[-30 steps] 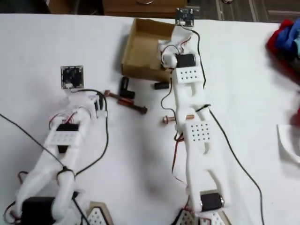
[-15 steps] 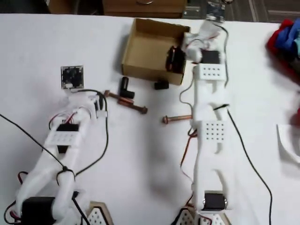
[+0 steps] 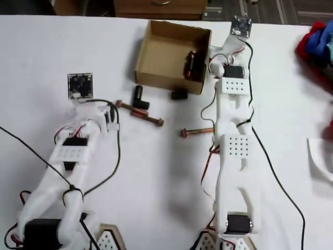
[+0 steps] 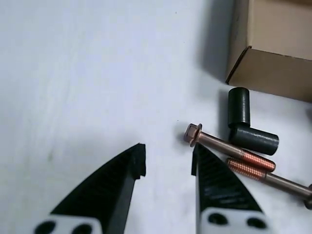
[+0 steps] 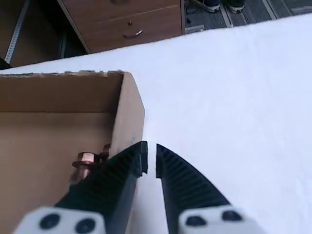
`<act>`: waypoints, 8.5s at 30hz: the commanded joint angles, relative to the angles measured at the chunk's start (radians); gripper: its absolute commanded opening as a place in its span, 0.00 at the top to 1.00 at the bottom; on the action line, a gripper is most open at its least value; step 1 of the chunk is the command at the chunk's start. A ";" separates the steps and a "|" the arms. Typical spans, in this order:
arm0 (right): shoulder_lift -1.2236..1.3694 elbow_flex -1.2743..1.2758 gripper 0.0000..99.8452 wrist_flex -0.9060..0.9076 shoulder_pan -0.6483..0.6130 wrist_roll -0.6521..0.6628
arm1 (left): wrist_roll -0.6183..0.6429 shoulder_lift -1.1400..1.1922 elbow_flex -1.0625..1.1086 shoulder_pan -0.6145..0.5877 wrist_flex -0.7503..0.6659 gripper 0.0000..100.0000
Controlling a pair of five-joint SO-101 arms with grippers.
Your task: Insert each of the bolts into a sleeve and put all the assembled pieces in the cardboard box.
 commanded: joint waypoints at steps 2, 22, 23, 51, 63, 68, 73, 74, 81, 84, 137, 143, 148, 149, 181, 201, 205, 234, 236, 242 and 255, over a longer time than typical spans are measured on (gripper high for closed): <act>-0.012 -0.003 0.98 -0.061 -0.053 -0.003 | -0.002 -0.005 -0.004 -0.003 -0.018 0.82; -0.136 -0.127 0.98 0.165 -0.053 0.124 | -0.002 -0.005 -0.007 -0.003 -0.014 0.82; -0.157 -0.152 0.98 0.229 -0.053 0.124 | 0.000 -0.005 -0.007 -0.005 -0.014 0.82; -0.544 0.250 0.80 0.955 -0.395 0.657 | 0.167 -0.014 -0.012 -0.155 -0.012 0.82; -0.584 0.442 0.76 0.797 -0.472 0.675 | 0.173 -0.014 -0.012 -0.180 -0.014 0.82; -0.498 0.431 0.76 0.670 -0.472 0.591 | 0.175 -0.014 -0.012 -0.199 -0.018 0.82; -0.407 0.430 0.76 0.636 -0.475 0.583 | 0.175 -0.014 -0.012 -0.198 -0.018 0.82; -0.397 0.430 0.76 0.628 -0.481 0.583 | 0.175 -0.014 -0.012 -0.198 -0.018 0.82; -0.361 0.430 0.76 0.558 -0.539 0.583 | 0.175 -0.014 -0.012 -0.198 -0.018 0.82; -0.341 0.430 0.76 0.547 -0.564 0.583 | 0.175 -0.014 -0.012 -0.198 -0.018 0.82; -0.387 0.290 0.98 0.897 -0.595 0.585 | 0.311 -0.014 -0.038 -0.354 -0.014 0.82; -0.278 0.282 0.87 0.897 -0.553 0.585 | 0.311 -0.014 -0.038 -0.354 -0.014 0.82; -0.225 0.282 0.83 0.898 -0.506 0.585 | 0.311 -0.014 -0.038 -0.354 -0.014 0.82; -0.222 0.282 0.83 0.900 -0.499 0.585 | 0.311 -0.014 -0.038 -0.354 -0.014 0.82; -0.515 0.264 0.98 0.954 -0.377 0.512 | -0.014 -0.003 -0.177 -0.114 0.238 0.82; -1.851 1.743 0.98 0.788 0.260 0.545 | -0.850 0.124 -0.461 0.313 0.761 0.82; -1.986 1.946 0.98 0.751 0.394 0.615 | -0.852 0.376 -0.685 0.327 0.890 0.82; -2.089 2.090 0.98 0.748 0.591 0.690 | -0.933 1.108 -1.428 0.457 1.260 0.85; -2.089 2.088 0.98 0.748 0.591 0.687 | -0.927 1.114 -1.440 0.463 1.260 0.94; -2.098 2.122 0.98 0.711 0.590 0.690 | -0.778 1.077 -1.538 0.459 1.307 0.97; -2.100 2.418 0.98 0.472 0.522 0.689 | -0.381 0.632 -1.787 0.471 1.599 0.97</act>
